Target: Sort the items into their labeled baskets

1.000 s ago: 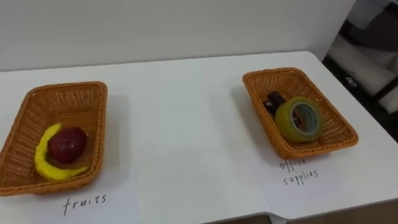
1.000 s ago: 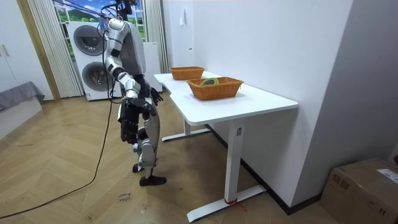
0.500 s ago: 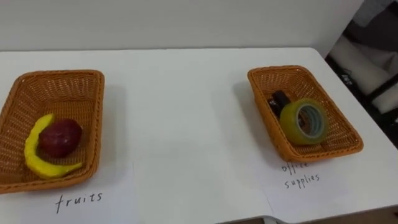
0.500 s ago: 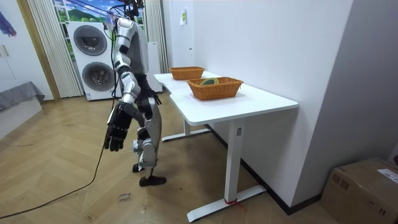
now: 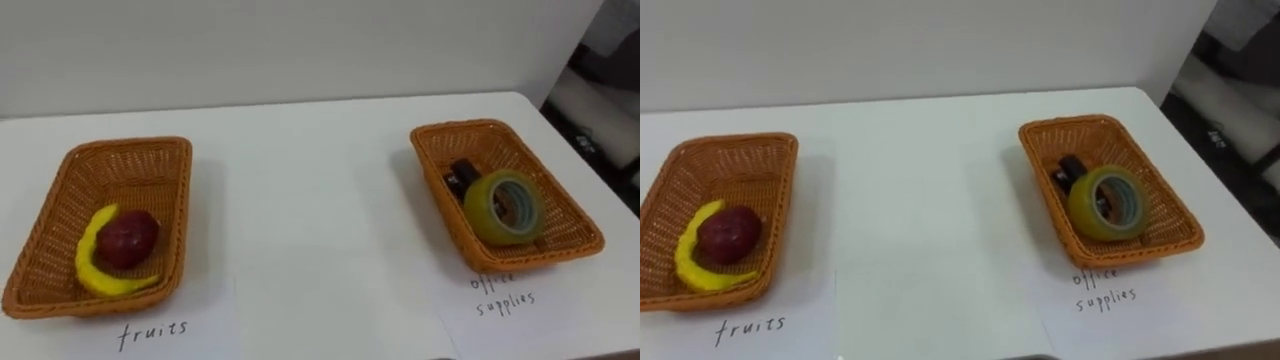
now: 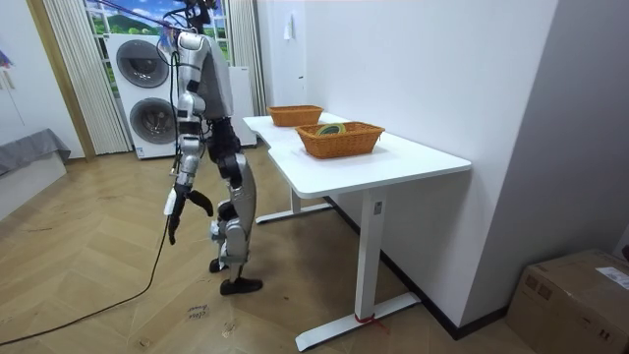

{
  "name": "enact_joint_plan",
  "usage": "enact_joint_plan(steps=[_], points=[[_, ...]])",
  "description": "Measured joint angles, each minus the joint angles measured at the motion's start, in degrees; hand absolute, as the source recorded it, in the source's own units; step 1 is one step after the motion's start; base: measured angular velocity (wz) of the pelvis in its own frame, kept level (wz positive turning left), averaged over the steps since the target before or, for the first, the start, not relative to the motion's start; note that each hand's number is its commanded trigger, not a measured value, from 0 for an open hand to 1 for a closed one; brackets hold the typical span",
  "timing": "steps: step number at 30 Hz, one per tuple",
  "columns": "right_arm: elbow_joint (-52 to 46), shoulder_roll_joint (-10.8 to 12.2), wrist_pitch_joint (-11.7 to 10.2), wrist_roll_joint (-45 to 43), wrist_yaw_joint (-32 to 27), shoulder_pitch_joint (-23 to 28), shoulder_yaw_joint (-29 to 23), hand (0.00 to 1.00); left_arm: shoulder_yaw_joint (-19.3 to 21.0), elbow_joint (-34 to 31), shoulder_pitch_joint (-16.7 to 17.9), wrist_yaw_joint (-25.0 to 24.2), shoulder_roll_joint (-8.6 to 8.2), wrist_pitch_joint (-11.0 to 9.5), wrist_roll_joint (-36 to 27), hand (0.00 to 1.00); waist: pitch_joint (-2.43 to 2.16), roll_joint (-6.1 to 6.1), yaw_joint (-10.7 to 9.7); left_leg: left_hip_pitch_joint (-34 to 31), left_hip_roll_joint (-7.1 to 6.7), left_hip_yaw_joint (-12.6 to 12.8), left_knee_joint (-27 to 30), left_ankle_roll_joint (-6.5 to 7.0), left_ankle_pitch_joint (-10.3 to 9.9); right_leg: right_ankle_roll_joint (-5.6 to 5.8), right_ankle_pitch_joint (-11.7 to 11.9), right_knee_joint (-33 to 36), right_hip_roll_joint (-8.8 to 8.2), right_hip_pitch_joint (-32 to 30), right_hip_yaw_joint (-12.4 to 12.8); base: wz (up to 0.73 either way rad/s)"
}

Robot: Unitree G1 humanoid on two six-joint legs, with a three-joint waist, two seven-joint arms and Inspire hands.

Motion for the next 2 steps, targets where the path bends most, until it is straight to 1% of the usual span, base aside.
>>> enact_joint_plan(steps=[2], points=[[-1.5,0.0,1.0,-5.0,0.9,-2.3,2.1,0.00,-1.0,2.2,-0.9,0.4,0.24,0.3,0.0,0.00,0.02,-0.01,1.0,-0.4,0.03,0.0,0.5,0.08,0.0,0.01,0.3,-0.1,-0.03,0.0,-0.3,0.00]])
